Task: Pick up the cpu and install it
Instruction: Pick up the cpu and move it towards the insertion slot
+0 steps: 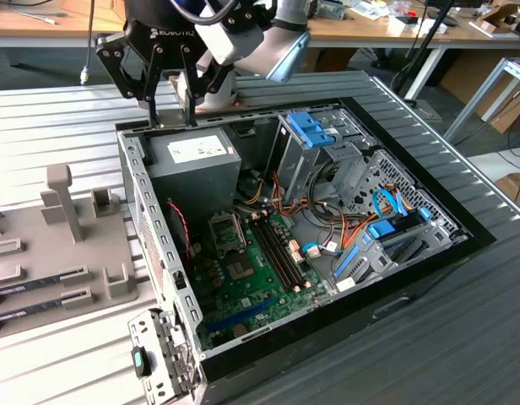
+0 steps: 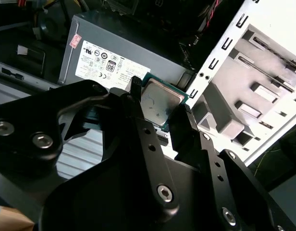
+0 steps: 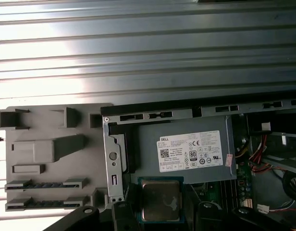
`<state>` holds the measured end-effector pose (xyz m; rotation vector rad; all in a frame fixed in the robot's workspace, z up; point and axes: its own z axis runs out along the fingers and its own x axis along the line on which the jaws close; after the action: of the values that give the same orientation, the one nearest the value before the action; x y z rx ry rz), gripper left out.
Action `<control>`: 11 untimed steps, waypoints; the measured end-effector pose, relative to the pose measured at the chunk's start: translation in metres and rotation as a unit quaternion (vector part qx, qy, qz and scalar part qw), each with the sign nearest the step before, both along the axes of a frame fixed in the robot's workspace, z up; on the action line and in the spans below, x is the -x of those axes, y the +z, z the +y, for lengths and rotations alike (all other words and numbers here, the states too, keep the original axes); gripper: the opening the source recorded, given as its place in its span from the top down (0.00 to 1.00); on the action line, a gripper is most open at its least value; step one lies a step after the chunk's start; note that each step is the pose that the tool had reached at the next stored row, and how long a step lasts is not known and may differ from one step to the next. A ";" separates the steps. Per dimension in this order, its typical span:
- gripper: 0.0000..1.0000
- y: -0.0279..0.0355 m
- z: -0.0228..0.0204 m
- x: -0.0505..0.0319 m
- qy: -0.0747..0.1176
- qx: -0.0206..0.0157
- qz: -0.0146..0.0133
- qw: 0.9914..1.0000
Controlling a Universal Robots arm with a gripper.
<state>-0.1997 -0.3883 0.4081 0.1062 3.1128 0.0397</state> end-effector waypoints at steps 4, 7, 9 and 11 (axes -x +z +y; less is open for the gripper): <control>0.53 -0.0003 0.0000 -0.0054 0.000 0.000 0.000 1.000; 0.53 -0.0006 0.0000 -0.0091 0.000 0.000 0.000 1.000; 0.53 -0.0008 0.0000 -0.0126 0.000 0.001 0.000 1.000; 0.53 -0.0010 0.0000 -0.0159 0.000 0.001 0.000 1.000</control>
<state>-0.1838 -0.3883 0.4071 0.1062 3.1128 0.0373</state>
